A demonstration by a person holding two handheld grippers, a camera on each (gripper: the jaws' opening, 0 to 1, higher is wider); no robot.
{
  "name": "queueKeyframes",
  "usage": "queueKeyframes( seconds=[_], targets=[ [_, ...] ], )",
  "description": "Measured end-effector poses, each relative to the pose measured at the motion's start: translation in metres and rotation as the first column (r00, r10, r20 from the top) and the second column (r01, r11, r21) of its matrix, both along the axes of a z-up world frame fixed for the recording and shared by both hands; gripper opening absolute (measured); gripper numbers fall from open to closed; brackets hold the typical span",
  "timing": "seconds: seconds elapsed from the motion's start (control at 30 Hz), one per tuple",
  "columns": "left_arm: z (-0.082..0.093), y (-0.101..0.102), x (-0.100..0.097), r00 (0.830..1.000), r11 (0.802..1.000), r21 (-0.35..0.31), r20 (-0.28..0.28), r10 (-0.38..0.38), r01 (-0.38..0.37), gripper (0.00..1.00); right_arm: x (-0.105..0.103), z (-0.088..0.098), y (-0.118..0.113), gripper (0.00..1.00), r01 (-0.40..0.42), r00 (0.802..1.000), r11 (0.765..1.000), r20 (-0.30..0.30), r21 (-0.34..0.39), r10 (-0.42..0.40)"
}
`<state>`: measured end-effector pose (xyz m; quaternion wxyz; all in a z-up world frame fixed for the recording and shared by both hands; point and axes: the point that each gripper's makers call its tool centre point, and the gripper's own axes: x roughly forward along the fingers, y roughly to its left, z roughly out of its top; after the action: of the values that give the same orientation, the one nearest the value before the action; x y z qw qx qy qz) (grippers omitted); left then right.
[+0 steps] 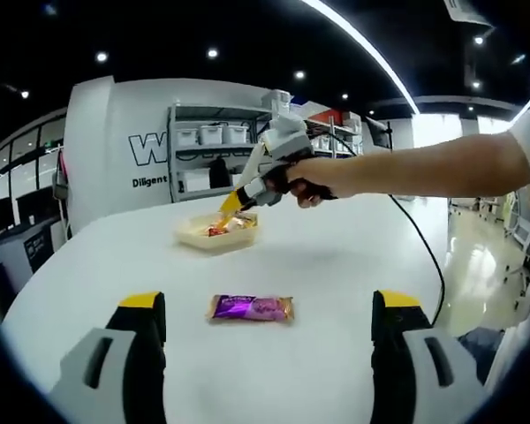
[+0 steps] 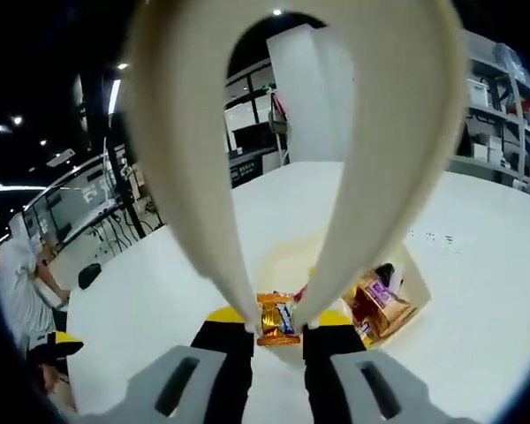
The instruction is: Place the target food into the container with the food tongs after gripping and lifting it, then release it inside without dropping or visibly crushing the food.
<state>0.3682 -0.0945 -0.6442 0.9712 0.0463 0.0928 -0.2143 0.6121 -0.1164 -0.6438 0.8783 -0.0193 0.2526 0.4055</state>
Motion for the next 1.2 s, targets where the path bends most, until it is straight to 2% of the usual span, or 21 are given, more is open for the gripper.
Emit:
queueKeyframes(
  seconds=[0.2, 0.3, 0.6, 0.77, 0.87, 1.03, 1.2],
  targets=[
    [0.001, 0.000, 0.001, 1.000, 1.000, 0.021, -0.012, 0.006, -0.006, 0.96, 0.005, -0.012, 0.000, 0.15, 0.003, 1.000, 1.000, -0.007, -0.013, -0.003],
    [0.001, 0.002, 0.002, 1.000, 1.000, 0.011, -0.017, 0.006, -0.006, 0.95, 0.006, -0.017, -0.002, 0.15, 0.008, 1.000, 1.000, -0.011, -0.020, -0.008],
    [0.013, -0.002, 0.000, 1.000, 0.999, 0.034, 0.006, -0.001, 0.001, 0.95, 0.014, -0.038, -0.001, 0.15, 0.009, 0.999, 1.000, -0.037, -0.029, -0.010],
    [0.012, 0.001, 0.000, 1.000, 0.999, 0.045, 0.007, 0.004, -0.004, 0.95, 0.017, -0.038, -0.002, 0.16, 0.017, 0.999, 1.000, -0.043, -0.004, -0.017],
    [0.013, 0.000, -0.001, 1.000, 0.999, 0.035, 0.008, 0.003, -0.004, 0.95, 0.018, -0.035, -0.003, 0.17, 0.023, 0.999, 1.000, -0.034, 0.009, -0.023],
    [0.016, 0.000, 0.000, 1.000, 1.000, 0.022, 0.012, 0.002, -0.002, 0.95, 0.019, -0.031, -0.007, 0.17, 0.040, 0.998, 0.998, -0.050, 0.052, -0.038],
    [0.017, 0.002, 0.000, 1.000, 1.000, 0.015, 0.012, 0.009, -0.009, 0.95, 0.015, -0.025, -0.013, 0.17, 0.043, 0.998, 0.997, -0.046, 0.061, -0.040]
  ],
)
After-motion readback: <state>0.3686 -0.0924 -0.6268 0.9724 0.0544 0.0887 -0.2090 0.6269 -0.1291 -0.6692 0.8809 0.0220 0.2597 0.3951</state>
